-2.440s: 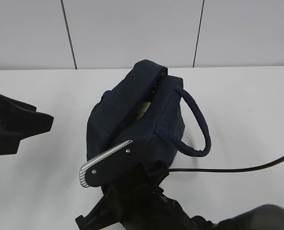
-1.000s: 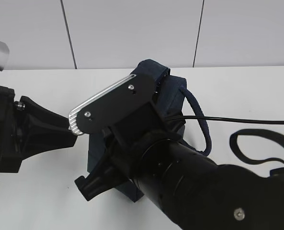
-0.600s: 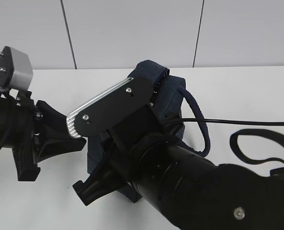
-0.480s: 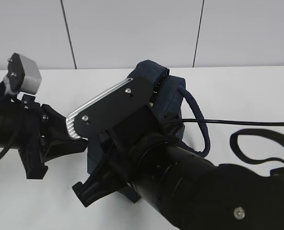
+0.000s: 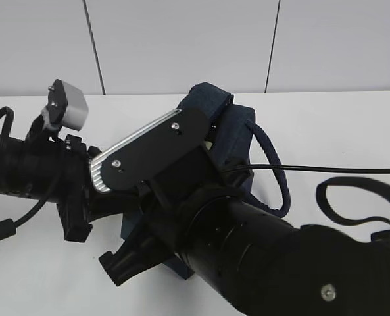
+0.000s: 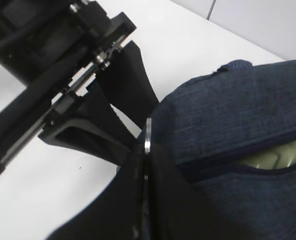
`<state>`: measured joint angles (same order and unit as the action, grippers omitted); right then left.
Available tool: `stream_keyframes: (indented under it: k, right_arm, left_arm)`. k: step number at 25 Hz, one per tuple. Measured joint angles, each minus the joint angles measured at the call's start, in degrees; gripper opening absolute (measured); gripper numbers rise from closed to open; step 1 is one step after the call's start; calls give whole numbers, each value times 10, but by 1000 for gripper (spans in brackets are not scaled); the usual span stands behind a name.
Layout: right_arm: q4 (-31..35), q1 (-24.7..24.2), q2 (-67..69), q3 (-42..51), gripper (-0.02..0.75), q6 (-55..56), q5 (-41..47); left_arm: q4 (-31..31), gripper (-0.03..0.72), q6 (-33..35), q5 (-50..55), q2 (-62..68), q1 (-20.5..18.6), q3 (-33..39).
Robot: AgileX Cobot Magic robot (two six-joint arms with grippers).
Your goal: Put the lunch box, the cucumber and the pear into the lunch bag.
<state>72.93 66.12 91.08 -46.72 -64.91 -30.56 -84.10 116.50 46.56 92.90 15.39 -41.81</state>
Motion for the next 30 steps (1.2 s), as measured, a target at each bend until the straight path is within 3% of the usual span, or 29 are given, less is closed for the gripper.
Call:
stream_keyframes:
  k: [4,6,10,15,23,30]
  right_arm:
    - [6,0,0,-2,0,-7,0]
    - [20,0,0,-12,0,-27,-10]
    - [76,-7,0,-46,0,-105,-33]
    - [136,-54,0,-90,0,-181,-35]
    - [218,-185,0,-129,0,-216,95]
    - [269,-228,0,-146,0,-254,170]
  left_arm:
    - [-5,66,0,-19,1,14,0]
    - [-6,33,1,-23,1,15,0]
    - [-10,20,1,-24,1,15,0]
    - [-13,13,1,-23,1,15,0]
    - [-10,12,-11,-15,1,15,-2]
    - [-11,9,-18,-18,1,15,-6]
